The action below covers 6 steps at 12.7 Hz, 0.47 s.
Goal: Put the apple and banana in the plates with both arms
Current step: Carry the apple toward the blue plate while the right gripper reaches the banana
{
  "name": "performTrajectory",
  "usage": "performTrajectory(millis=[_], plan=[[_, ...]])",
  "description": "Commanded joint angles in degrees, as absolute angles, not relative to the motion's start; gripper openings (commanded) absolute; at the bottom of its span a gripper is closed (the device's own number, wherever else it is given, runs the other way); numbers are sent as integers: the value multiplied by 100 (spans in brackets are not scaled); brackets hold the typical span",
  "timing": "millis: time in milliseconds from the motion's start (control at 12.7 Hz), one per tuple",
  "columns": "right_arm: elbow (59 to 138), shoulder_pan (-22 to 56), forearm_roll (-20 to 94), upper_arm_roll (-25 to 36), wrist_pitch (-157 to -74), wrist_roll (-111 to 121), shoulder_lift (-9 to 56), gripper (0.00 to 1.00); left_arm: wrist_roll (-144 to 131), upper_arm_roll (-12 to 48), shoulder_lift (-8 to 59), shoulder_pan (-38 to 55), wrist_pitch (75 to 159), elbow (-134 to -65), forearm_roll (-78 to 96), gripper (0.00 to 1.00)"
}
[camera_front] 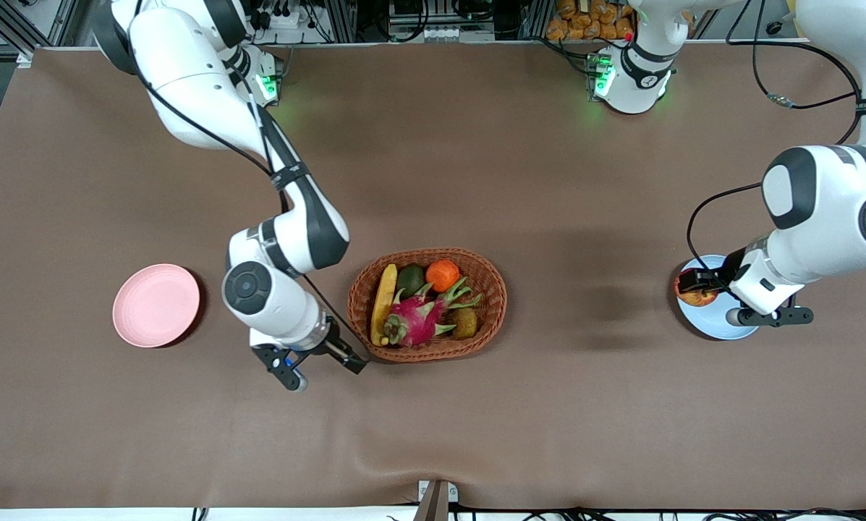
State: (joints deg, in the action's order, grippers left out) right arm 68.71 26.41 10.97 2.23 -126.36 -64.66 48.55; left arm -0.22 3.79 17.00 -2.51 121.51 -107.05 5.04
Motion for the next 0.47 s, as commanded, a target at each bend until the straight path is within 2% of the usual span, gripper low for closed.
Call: performTrajectory(millis=[0, 393], plan=[[6329, 2742, 1169, 71, -12595, -7214, 5255, 100, -26, 439, 1380, -316, 12366, -11083, 396, 0], [6311, 2532, 1616, -298, -12604, -7260, 5440, 100, -26, 448, 1160, -290, 12366, -11302, 396, 0]])
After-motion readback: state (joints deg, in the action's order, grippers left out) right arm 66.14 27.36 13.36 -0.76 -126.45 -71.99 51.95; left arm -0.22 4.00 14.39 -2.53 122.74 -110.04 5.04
